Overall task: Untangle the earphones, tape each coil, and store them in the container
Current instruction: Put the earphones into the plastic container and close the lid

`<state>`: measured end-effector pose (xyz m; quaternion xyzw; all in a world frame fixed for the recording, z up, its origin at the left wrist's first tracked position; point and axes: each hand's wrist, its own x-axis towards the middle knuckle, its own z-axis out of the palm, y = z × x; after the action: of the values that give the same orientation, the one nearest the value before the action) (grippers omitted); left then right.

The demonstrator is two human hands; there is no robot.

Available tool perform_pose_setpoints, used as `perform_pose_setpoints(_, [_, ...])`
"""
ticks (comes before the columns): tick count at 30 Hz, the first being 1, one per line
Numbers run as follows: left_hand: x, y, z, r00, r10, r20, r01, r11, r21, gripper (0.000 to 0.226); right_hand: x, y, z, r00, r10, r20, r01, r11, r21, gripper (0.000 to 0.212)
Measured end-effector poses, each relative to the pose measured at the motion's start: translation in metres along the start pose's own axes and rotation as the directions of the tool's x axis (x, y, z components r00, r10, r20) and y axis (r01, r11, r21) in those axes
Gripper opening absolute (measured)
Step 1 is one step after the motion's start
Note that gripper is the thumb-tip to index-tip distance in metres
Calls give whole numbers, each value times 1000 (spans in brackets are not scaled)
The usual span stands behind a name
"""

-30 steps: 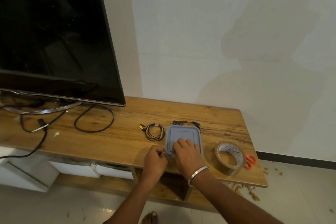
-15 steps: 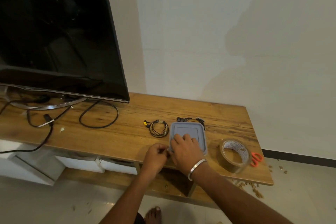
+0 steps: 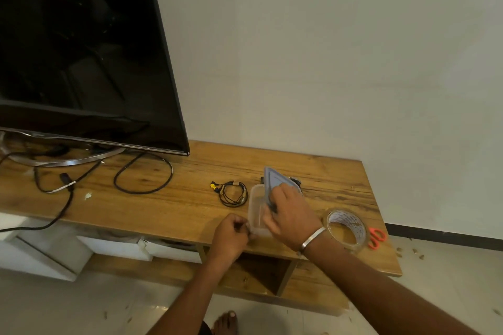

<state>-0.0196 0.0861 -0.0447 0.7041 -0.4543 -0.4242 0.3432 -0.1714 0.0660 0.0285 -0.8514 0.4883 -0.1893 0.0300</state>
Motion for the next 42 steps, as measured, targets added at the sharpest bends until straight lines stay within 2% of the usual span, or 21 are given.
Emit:
perform_pose_setpoints(3, [0, 1, 0, 1000, -9, -15, 8, 999, -39, 8, 0, 16, -13, 977, 108, -185, -82, 986, 144, 13])
perform_pose_setpoints(5, [-2, 1, 0, 1000, -9, -23, 8, 999, -32, 13, 1, 31, -22, 943, 222, -250, -157, 954, 256, 11])
perform_pose_setpoints(8, [-2, 0, -1, 1000, 1, -19, -1, 1000, -25, 15, 4, 55, -36, 844, 441, -305, -304, 863, 404, 15])
perform_pose_setpoints(11, [-1, 0, -2, 1000, 18, -18, -18, 1000, 11, 17, 4, 83, -46, 687, 670, -281, -464, 703, 539, 23])
perform_pose_setpoints(13, [1, -1, -1, 999, 36, -31, -35, 999, 23, 17, 4, 103, -50, 587, 770, -250, -543, 604, 583, 28])
perform_pose_setpoints(17, [3, -1, -3, 996, 65, -65, -66, 998, -12, 9, 4, 129, -49, 411, 902, -130, -696, 402, 594, 32])
perform_pose_setpoints(20, [6, 3, -6, 983, 107, -152, -109, 994, -8, 8, 6, 144, -43, 336, 940, -65, -766, 313, 562, 32])
perform_pose_setpoints(27, [48, 12, -26, 917, 249, -311, -196, 962, 192, 10, 14, 184, -13, 298, 955, -11, -859, 273, 433, 35])
perform_pose_setpoints(31, [75, 15, -31, 911, 249, -330, -124, 926, 356, 12, 20, 198, 1, 276, 960, 49, -903, 242, 354, 33])
perform_pose_setpoints(36, [102, 13, -31, 928, 172, -332, -7, 895, 446, 38, 23, 216, 14, 311, 942, 125, -929, 273, 251, 33])
perform_pose_setpoints(42, [108, 12, -26, 948, 151, -279, 20, 849, 527, 54, 19, 215, 17, 375, 919, 124, -920, 353, 169, 10])
